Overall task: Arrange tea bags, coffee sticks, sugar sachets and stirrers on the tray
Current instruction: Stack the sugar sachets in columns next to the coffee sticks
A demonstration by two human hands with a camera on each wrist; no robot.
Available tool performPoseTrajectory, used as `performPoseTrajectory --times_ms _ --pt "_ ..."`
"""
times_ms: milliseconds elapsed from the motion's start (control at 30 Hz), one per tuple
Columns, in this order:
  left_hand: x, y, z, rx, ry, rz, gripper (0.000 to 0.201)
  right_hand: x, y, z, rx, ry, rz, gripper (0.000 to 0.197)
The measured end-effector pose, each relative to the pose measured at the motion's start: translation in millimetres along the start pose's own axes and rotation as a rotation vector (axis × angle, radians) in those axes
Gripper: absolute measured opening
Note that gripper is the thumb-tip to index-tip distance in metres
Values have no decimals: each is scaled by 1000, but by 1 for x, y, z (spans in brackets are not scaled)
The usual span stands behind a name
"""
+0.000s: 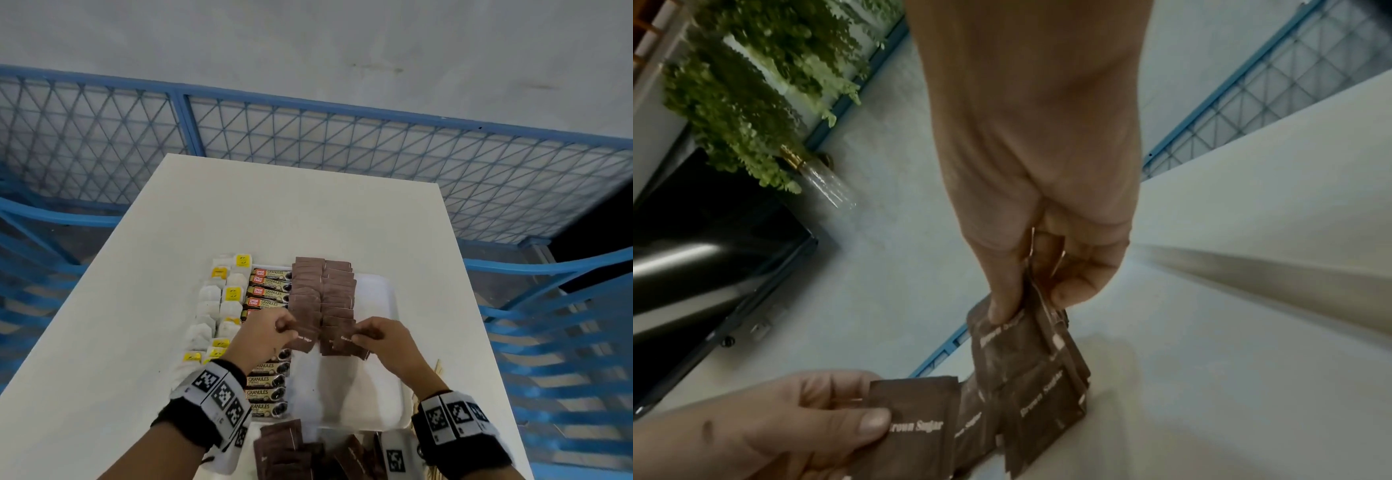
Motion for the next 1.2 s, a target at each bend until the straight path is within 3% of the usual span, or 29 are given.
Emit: performPoseTrajectory --times_ms 167,300,600,867,1067,1200 --pt "0 16 10 15 121 9 13 8 8 25 114 -245 -80 10" --pt "-8 20 15 -2 260 46 13 13 13 30 56 -404 -166 11" --pt "0 22 12 -169 602 56 26 16 11 31 -53 -513 -294 17" --pt "5 19 8 -221 634 3 29 23 10 29 -116 -545 -341 22" --pt "-6 -2 -5 -275 421 81 22 28 -1 20 -187 -528 -360 24" --pt "-1 -31 12 -31 283 141 9 32 -24 17 -151 -440 -373 7"
Point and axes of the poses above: each hand's wrist, its own y-axis towards the middle knuckle, its own z-axis out of the palm, x = y × z, the point moved 10 cm from there along y, towards the middle knuckle, and after that the axes turned 3 degrees about -y, right-handed, at the moved point
